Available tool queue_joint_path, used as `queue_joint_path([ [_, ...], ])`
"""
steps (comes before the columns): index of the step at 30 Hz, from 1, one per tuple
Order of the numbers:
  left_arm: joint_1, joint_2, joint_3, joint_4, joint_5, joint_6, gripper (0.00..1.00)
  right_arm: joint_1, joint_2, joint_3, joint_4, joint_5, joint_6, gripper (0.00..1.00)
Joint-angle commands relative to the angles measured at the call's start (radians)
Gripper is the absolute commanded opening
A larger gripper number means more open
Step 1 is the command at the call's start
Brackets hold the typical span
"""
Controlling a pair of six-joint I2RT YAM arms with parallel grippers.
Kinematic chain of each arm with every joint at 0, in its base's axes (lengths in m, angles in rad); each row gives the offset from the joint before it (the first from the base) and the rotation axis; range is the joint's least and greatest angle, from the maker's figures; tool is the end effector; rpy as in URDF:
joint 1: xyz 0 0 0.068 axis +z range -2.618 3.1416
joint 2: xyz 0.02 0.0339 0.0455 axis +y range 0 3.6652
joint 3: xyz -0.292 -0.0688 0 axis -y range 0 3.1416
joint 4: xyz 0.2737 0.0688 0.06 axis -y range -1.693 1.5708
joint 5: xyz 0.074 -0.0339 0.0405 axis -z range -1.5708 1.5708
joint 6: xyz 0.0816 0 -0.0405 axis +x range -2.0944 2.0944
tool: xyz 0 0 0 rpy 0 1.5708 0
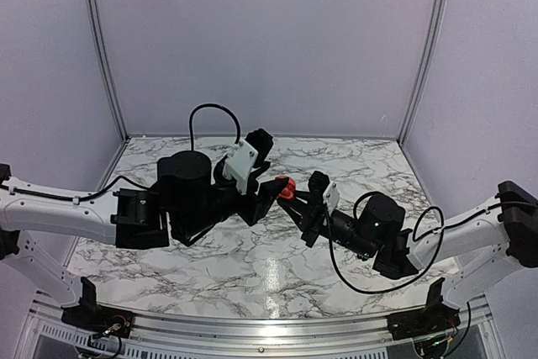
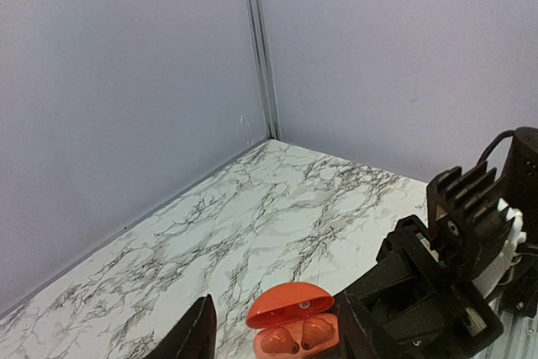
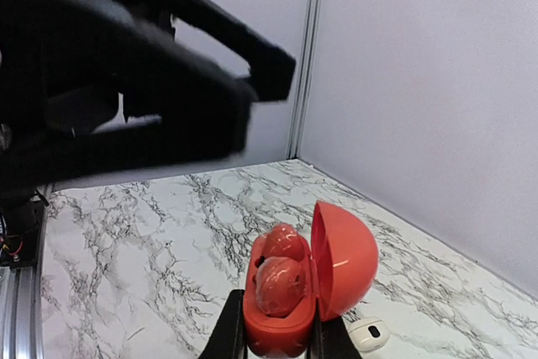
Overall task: Insert the wireless bluetooth earbuds into the charging case
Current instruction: Insert the left earbud into the left side groove of the charging case, then close the charging case with the earbuds inside.
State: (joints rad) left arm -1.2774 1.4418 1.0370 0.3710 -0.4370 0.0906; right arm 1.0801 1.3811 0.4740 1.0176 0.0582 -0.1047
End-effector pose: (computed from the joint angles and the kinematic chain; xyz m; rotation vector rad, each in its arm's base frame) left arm 0.1503 -0.3782 0.3454 0.7424 1.4523 -0.5685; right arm 0.1622 0.2935 0.2388 -0.7994 1.2754 0.7488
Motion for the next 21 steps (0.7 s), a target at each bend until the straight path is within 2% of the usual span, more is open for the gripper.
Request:
queue_joint_path([
  [1, 0.000, -0.120, -0.020, -0.016, 0.012, -0.019, 0.53, 0.010, -0.039, 0.000, 0.003, -0.027, -0.002, 0.00],
  [6, 0.030, -0.191, -0.043, -0.123, 0.102, -0.030, 0.64, 0.008, -0.091, -0.012, -0.060, -0.141, 0.005, 0.00],
  [12, 0.051, -0.270, -0.072, -0.268, 0.270, 0.036, 0.87, -0.003, -0.167, 0.000, -0.195, -0.331, 0.038, 0.00],
  [16, 0.050, -0.291, -0.081, -0.303, 0.328, 0.036, 0.89, -0.012, -0.202, 0.013, -0.263, -0.478, 0.048, 0.00],
  [21, 0.050, -0.290, -0.071, -0.346, 0.491, 0.044, 0.88, -0.025, -0.209, 0.040, -0.336, -0.617, 0.077, 0.00],
])
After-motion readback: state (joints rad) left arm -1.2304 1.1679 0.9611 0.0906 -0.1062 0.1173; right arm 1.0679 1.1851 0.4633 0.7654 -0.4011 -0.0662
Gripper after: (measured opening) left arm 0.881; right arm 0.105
